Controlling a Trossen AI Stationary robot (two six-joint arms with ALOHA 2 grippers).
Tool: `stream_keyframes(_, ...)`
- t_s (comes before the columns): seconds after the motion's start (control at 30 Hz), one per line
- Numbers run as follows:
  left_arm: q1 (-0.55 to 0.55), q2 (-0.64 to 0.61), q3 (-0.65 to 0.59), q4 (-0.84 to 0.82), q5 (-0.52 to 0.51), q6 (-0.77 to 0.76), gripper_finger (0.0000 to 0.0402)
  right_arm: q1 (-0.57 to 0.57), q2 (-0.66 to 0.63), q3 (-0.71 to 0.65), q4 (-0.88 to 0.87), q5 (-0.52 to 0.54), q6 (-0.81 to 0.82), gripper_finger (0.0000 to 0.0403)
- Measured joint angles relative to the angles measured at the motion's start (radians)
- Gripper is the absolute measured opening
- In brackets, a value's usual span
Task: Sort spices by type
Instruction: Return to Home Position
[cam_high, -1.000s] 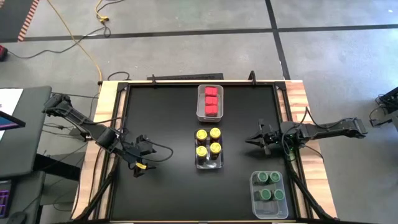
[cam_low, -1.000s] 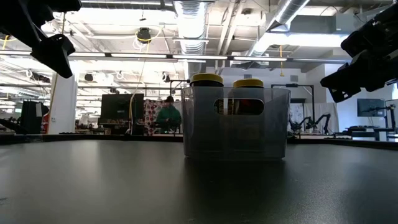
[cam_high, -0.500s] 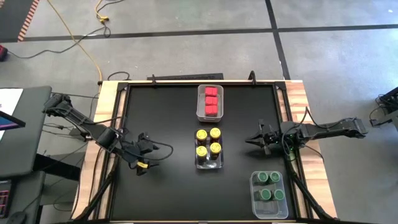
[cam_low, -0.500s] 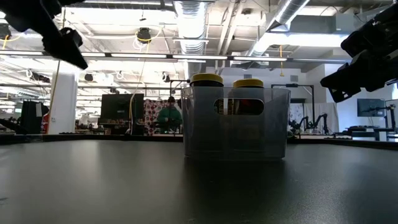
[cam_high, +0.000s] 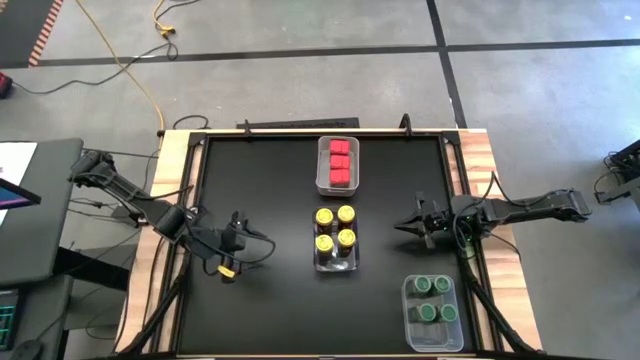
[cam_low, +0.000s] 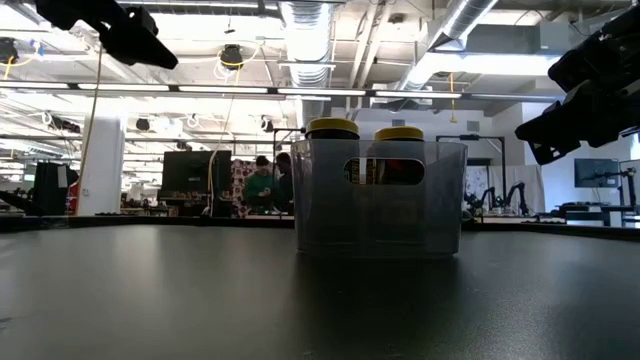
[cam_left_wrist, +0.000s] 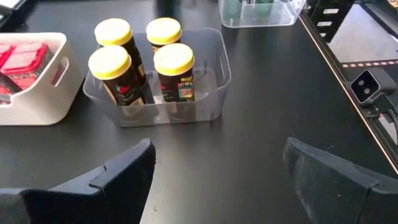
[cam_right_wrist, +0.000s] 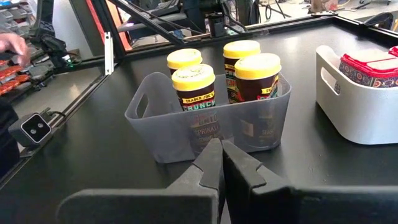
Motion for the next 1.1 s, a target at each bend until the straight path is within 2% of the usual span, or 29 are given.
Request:
stream_keyframes(0.23, 0.000, 0.000, 0.000, 0.002, 0.000, 0.008, 0.0340, 0.000, 0.000, 0.000, 0.000, 0.000, 0.000, 0.0036)
stream_keyframes(0.43, 0.000, 0.000, 0.000, -0.001, 0.001, -0.083, 0.0340, 0.000, 0.000, 0.000, 0.000, 0.000, 0.000, 0.0036)
stream_keyframes(0.77, 0.000, 0.000, 0.000, -0.002, 0.001, -0.100, 0.0340, 0.000, 0.000, 0.000, 0.000, 0.000, 0.000, 0.0036)
stream_keyframes(0.97, 0.000, 0.000, 0.000, -0.030, 0.002, -0.210, 0.0340, 0.000, 0.000, 0.000, 0.000, 0.000, 0.000, 0.0036)
stream_keyframes(1.1, 0.000, 0.000, 0.000, -0.040, 0.002, -0.220, 0.0340, 0.000, 0.000, 0.000, 0.000, 0.000, 0.000, 0.0036)
